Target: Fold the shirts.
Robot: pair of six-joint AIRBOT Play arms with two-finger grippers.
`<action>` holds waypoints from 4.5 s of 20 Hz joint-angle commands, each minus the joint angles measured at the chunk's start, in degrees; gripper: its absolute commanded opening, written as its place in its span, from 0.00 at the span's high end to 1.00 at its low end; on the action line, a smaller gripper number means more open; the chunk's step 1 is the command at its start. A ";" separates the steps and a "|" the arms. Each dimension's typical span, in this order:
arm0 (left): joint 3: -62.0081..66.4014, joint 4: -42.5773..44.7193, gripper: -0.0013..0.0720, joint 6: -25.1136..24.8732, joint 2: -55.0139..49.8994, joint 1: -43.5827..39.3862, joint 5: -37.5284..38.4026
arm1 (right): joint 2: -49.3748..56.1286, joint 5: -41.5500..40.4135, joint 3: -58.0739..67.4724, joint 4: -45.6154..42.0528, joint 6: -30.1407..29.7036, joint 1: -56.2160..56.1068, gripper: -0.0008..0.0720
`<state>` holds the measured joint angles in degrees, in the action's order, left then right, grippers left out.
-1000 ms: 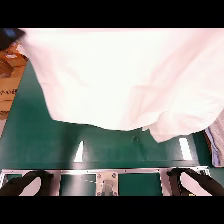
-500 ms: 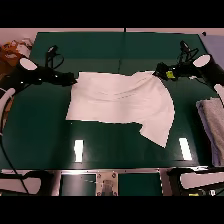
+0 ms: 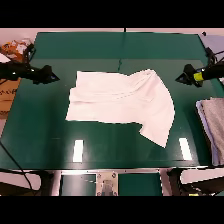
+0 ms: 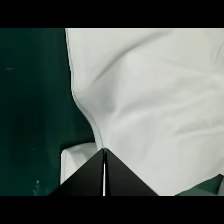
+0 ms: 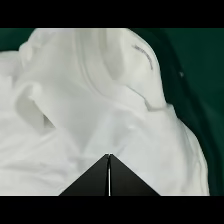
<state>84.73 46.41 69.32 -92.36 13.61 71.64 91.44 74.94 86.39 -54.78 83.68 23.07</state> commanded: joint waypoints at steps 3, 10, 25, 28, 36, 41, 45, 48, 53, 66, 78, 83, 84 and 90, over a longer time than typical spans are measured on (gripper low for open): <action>-1.75 2.56 0.96 -0.96 3.91 4.39 11.43 | -10.91 3.96 -14.47 -0.68 0.00 7.10 0.96; -38.75 7.48 0.95 -2.32 22.08 6.34 -7.26 | -27.39 -7.48 -42.53 -7.21 0.04 16.83 0.48; -42.34 -10.78 0.30 -9.86 5.49 -5.70 -8.39 | -13.38 -11.54 -44.19 5.25 -9.55 16.26 0.54; -41.51 -6.95 0.75 -9.79 5.53 -3.76 -7.67 | -10.29 -12.00 -44.19 10.86 -13.70 15.54 0.40; -39.47 -7.63 0.95 -9.70 5.53 -2.29 -9.29 | -5.60 -14.27 -43.08 14.19 -16.94 13.79 0.65; -36.11 -8.31 0.96 -9.81 5.84 -2.29 -4.83 | -8.00 -4.42 -41.77 24.46 -22.64 13.79 0.97; -23.96 -8.24 0.96 -7.58 14.93 -2.29 3.30 | -22.67 1.40 -30.91 31.26 -21.16 13.79 0.97; -11.54 -8.28 0.96 -4.90 27.98 -2.29 3.85 | -36.11 1.46 -15.78 31.87 -18.03 13.86 0.97; 8.74 -8.20 0.95 -4.92 47.60 -2.29 -3.87 | -50.42 -8.59 8.24 31.32 -12.94 13.86 0.97; 12.48 3.91 0.95 1.31 48.35 -2.29 -5.49 | -49.86 -12.61 9.51 21.14 -3.10 13.79 0.97; -8.76 -9.35 0.95 -11.26 3.72 -11.63 -25.00 | -7.26 -33.42 -20.46 24.59 -18.40 -3.63 0.97; -8.59 -12.02 0.95 -9.86 -2.32 -10.21 -37.48 | 12.33 -29.33 -0.55 26.34 -17.86 -3.65 0.97; -8.50 -12.11 0.95 -10.12 -2.34 -10.21 -39.63 | 14.56 -28.13 2.97 26.32 -17.70 -3.65 0.97; -7.39 -6.36 0.95 -12.66 -2.34 -10.21 -31.21 | 16.85 -19.19 9.77 22.97 -17.68 -1.14 0.97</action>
<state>77.14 36.21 57.39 -94.26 3.33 36.16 106.65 49.71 93.27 -29.50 65.84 20.45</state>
